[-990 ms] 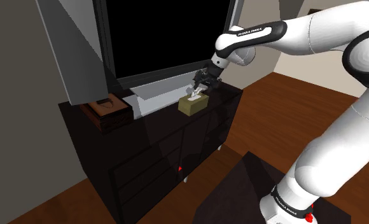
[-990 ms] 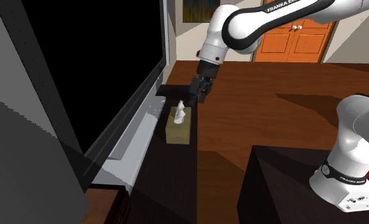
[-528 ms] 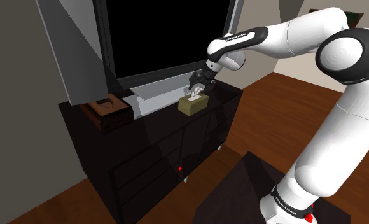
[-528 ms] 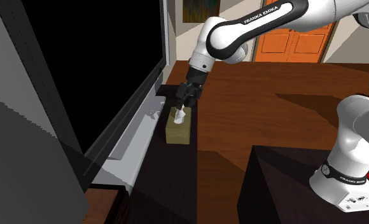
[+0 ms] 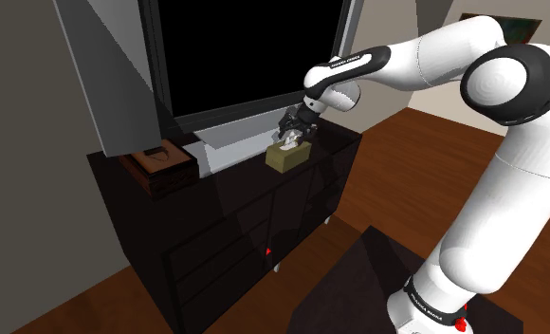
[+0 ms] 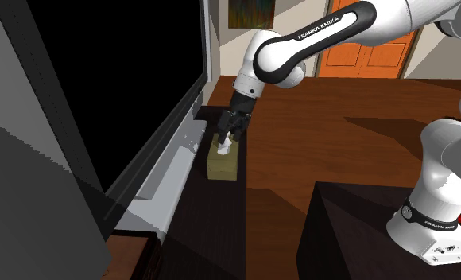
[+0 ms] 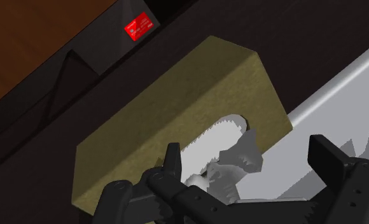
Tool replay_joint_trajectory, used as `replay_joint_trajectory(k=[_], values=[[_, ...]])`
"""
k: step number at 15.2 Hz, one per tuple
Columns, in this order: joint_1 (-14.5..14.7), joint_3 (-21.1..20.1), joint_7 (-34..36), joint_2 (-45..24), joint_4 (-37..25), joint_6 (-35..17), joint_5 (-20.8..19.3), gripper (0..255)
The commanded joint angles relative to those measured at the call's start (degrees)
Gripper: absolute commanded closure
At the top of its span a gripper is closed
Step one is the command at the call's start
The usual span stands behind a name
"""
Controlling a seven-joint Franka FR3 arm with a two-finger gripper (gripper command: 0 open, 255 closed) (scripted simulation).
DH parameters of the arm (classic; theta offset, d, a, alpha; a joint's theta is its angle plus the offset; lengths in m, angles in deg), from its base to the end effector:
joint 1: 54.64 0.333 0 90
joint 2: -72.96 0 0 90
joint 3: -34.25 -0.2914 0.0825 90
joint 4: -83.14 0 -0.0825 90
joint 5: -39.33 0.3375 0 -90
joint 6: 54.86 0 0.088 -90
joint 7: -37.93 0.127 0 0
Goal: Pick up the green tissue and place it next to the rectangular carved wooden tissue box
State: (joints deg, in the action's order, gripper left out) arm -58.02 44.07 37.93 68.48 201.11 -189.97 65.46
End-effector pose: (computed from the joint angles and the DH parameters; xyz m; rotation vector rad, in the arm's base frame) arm 0.5377 -0.1125 0.4038 -2.7105 0.7186 -0.3655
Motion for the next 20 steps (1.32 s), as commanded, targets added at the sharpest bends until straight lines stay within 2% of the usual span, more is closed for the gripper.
replay_joint_trajectory(k=[1,3,4,13,14,17,20], values=[[0.01,-0.01,-0.01,-0.02,0.00,-0.04,0.02,0],[0.00,-0.01,0.00,-0.02,0.00,-0.03,0.01,0],[0.00,-0.01,0.00,-0.02,0.00,-0.03,0.01,255],[0.00,0.00,0.00,0.00,0.00,-0.01,0.00,255],[0.00,0.00,0.00,0.00,0.00,-0.01,0.00,0],[-4.07,1.44,-20.75,-3.24,-7.69,10.36,2.61,0],[-8.33,1.96,-38.42,-9.55,-19.69,22.09,3.28,0]])
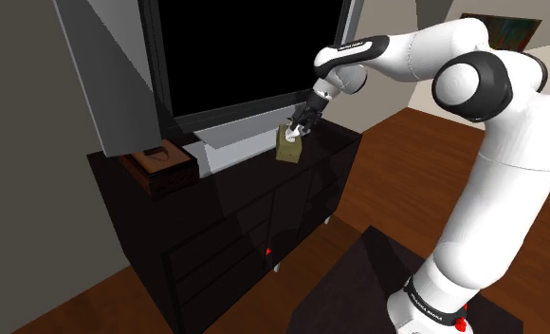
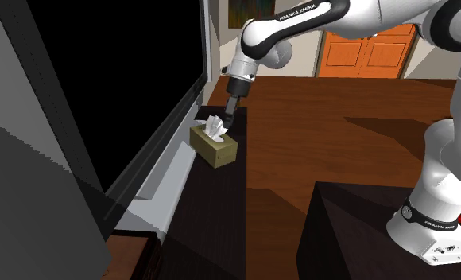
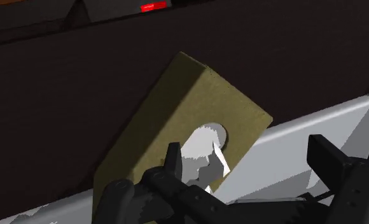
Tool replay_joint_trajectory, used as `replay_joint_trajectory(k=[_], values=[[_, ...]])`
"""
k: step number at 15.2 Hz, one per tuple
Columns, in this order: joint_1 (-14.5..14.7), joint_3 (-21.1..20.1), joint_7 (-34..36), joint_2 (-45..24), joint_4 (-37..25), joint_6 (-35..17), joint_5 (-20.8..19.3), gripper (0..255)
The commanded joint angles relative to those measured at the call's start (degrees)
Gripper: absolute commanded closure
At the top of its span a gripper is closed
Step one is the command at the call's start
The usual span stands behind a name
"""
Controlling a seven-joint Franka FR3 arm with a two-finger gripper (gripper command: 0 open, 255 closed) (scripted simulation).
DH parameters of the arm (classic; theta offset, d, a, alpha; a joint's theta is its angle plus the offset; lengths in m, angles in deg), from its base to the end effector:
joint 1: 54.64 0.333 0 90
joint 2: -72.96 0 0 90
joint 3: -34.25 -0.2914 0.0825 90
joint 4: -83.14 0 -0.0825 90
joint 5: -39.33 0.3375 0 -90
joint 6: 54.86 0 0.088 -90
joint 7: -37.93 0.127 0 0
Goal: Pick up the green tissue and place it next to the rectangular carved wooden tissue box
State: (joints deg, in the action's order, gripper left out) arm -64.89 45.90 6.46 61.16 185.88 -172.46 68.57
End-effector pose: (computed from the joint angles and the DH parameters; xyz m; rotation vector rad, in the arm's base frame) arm 0.5531 -0.1779 0.4233 -2.7750 0.0749 -0.3392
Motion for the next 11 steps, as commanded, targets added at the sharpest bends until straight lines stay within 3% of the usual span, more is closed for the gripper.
replay_joint_trajectory(k=[1,2,11], values=[[-2.96,-0.03,-12.21,-4.96,-9.47,8.70,0.09,0],[-4.13,-0.32,-15.85,-7.17,-13.51,11.78,-0.07,0],[-3.06,-1.23,-16.51,-8.32,-9.93,6.80,0.74,0]])
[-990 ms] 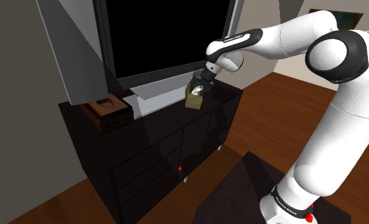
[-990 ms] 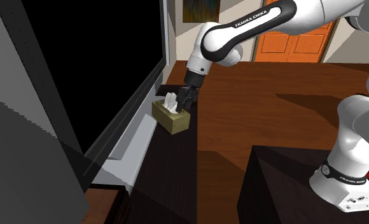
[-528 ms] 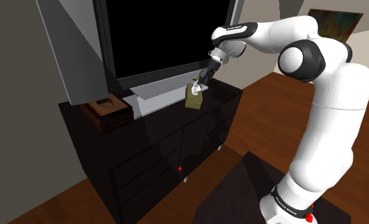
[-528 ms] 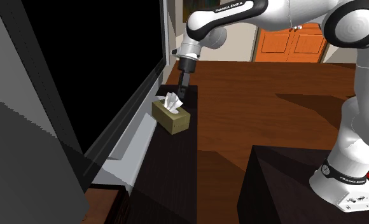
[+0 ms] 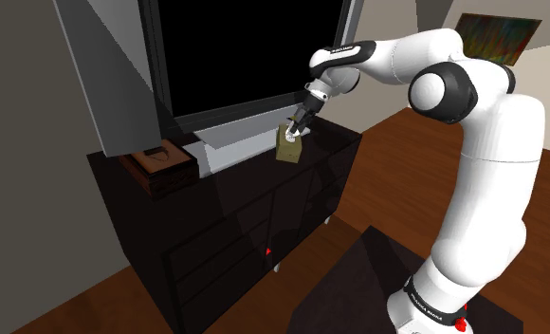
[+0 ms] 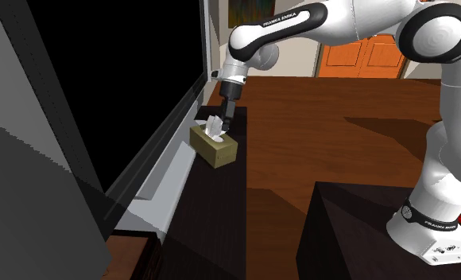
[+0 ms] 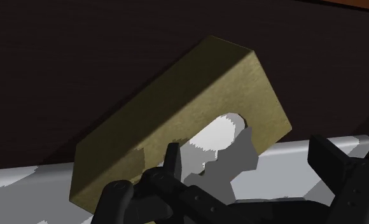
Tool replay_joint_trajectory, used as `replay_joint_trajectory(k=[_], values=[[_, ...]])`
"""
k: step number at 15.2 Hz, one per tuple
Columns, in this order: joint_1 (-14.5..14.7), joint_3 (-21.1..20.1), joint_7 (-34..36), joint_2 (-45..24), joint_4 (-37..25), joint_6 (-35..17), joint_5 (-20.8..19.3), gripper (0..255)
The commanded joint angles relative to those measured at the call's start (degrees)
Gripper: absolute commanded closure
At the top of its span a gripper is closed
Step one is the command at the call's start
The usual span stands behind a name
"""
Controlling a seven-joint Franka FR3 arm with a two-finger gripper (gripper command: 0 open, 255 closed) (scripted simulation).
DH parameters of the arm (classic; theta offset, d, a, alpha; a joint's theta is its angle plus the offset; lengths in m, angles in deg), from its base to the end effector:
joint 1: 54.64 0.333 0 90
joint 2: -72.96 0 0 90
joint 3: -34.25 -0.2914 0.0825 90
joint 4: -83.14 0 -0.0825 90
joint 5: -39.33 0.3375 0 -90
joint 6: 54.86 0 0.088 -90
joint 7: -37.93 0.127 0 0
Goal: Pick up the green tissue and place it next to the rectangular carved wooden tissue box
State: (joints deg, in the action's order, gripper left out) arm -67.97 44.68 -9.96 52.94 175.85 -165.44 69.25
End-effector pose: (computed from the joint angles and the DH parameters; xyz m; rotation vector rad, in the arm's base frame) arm 0.5779 -0.1943 0.4052 -2.7455 -0.3271 -0.3162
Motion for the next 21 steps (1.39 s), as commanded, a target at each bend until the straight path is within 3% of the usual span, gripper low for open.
replay_joint_trajectory(k=[1,6,7,16,21], values=[[0.02,-0.02,-0.08,-0.10,0.09,-0.21,0.06,0],[0.01,-0.02,-0.08,-0.10,0.09,-0.20,0.05,0],[0.01,-0.02,-0.08,-0.10,0.09,-0.20,0.05,255],[0.02,-0.02,-0.09,-0.10,0.09,-0.21,0.06,255],[-0.07,0.18,1.41,0.75,-2.42,2.83,-0.63,255]])
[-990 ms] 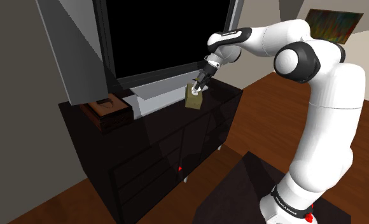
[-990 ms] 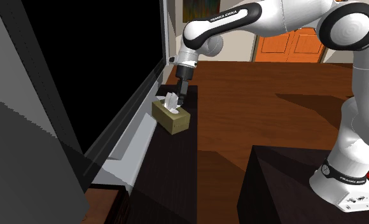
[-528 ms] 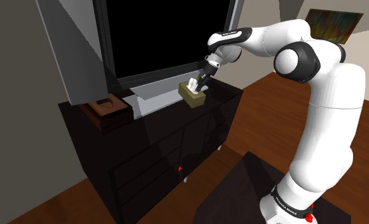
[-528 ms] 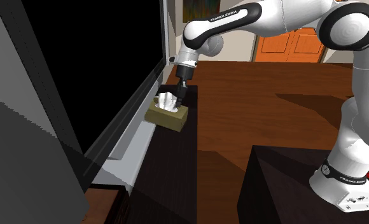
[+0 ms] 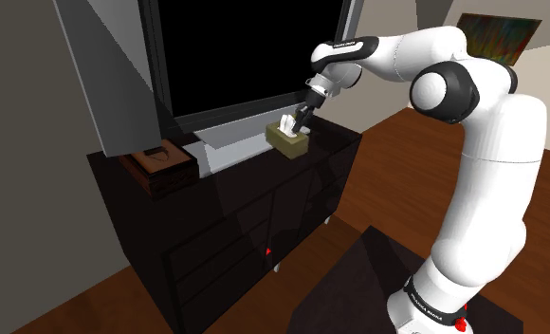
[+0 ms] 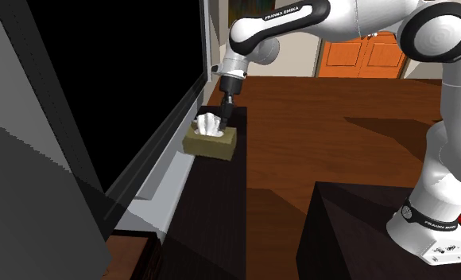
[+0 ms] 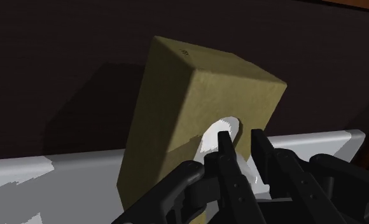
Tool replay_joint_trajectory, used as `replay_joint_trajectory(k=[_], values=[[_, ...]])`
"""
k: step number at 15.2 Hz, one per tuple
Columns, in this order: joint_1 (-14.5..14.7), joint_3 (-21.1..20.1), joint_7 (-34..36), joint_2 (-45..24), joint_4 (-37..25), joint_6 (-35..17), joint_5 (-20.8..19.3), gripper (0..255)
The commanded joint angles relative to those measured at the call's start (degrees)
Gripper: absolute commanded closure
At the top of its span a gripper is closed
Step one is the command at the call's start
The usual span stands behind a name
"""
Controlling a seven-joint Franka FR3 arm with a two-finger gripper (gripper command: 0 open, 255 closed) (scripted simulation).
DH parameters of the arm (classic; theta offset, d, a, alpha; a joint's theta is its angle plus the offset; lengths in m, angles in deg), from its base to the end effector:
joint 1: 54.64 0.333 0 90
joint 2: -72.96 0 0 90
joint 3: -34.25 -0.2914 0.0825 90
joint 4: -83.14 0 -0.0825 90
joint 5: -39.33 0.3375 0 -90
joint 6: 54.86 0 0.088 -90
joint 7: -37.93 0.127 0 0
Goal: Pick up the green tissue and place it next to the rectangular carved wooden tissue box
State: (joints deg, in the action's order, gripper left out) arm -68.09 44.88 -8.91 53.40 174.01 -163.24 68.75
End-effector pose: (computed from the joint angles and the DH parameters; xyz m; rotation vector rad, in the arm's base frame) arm 0.5775 -0.1952 0.4209 -2.7459 -0.3247 -0.3136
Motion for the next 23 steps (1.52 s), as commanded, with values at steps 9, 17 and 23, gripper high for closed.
replay_joint_trajectory(k=[9,17,23], values=[[-0.29,0.24,2.99,1.06,-6.16,6.45,-1.03,255],[-0.80,0.36,5.32,0.80,-12.48,12.07,-1.42,255],[-1.38,0.40,7.13,-0.11,-18.31,16.66,-1.41,255]])
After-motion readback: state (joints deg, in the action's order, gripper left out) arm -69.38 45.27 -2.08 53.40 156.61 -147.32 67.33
